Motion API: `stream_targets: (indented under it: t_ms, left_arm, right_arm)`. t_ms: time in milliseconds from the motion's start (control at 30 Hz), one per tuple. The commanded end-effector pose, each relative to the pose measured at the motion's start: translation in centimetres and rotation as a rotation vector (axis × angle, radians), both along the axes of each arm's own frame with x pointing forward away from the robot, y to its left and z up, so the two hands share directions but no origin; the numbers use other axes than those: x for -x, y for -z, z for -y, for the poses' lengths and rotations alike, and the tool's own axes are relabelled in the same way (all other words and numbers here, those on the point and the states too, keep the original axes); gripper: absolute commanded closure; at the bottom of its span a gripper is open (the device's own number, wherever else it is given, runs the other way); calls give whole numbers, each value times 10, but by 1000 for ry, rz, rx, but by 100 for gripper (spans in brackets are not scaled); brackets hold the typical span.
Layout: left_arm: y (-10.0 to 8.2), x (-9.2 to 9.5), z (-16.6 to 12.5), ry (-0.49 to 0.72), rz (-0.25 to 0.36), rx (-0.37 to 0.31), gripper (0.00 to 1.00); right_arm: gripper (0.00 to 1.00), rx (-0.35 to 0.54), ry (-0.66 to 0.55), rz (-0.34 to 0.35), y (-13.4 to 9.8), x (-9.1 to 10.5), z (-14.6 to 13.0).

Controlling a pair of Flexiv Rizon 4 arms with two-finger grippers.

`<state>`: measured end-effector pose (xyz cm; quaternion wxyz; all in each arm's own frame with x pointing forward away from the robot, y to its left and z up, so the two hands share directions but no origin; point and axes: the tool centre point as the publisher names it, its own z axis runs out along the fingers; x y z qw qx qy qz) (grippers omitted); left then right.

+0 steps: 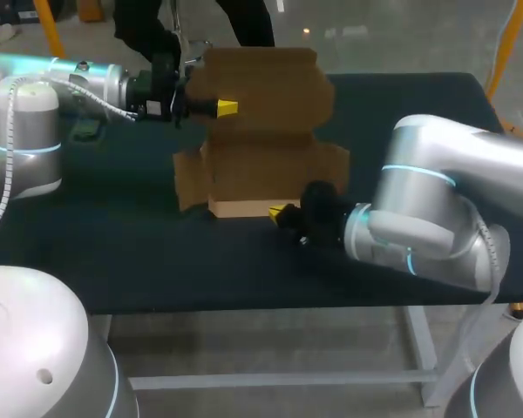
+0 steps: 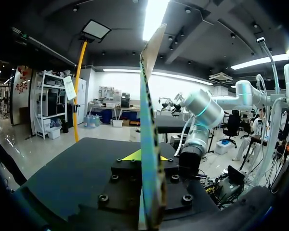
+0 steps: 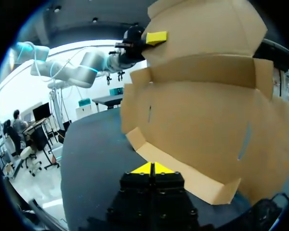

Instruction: Assemble the packaging by folding the flat box into shape, placing the metal phone stand inside, and closing the box properly

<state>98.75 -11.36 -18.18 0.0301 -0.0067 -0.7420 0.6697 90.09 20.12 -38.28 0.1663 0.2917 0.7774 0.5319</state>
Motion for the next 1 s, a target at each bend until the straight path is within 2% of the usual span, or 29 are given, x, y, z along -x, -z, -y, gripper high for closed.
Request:
stream_targets:
  t_ms: [33,600,1000]
  left_arm:
    - [1,-1,-1,7,-1,1,100]
    - [1,-1,-1,7,-1,1,100]
    - [1,-1,-1,7,-1,1,100]
  right_arm:
    - [100,17,56,8,13,-14,-18]
    - [100,15,61,-27,32,-38,-32]
    - [100,14,66,-42,40,-47,-32]
